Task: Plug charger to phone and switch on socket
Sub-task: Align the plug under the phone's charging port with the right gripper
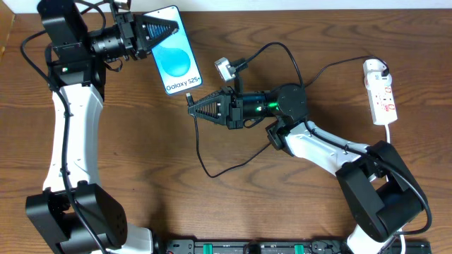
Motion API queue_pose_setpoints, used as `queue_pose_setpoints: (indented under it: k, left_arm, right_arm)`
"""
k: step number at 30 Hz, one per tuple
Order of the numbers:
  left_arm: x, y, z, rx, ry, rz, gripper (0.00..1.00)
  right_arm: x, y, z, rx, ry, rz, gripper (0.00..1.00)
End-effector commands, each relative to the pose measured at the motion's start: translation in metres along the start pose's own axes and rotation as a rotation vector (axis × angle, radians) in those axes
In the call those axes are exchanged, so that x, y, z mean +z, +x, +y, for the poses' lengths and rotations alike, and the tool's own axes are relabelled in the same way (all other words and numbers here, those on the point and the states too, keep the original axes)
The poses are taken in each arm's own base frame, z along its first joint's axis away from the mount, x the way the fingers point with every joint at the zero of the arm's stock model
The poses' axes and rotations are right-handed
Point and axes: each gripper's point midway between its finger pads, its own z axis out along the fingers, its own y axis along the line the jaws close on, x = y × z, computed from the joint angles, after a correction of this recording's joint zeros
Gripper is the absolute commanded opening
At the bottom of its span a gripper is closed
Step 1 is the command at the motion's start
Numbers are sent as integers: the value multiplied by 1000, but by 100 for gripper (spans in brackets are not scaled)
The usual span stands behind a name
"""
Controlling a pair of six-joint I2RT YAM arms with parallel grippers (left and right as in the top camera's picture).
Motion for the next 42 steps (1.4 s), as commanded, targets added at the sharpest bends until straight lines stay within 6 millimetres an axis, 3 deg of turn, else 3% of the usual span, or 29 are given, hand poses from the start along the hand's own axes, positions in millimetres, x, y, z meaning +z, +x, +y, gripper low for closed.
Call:
queue_pose_setpoints:
  k: [1, 26, 33, 42]
  left_arm:
    - [-2, 4, -9, 35, 11, 9, 7]
    - [3, 8, -8, 28, 14, 24, 7]
    - [5, 4, -5, 48, -3, 3, 7]
    - [-3, -4, 0, 66, -34, -41, 7]
  right_arm:
    - [-2, -7, -3, -30, 12, -32, 1]
    - [-2, -12, -8, -18, 34, -65, 1]
    - [3, -5, -5, -13, 22, -42, 1]
    - [10, 17, -33, 106, 109, 18, 2]
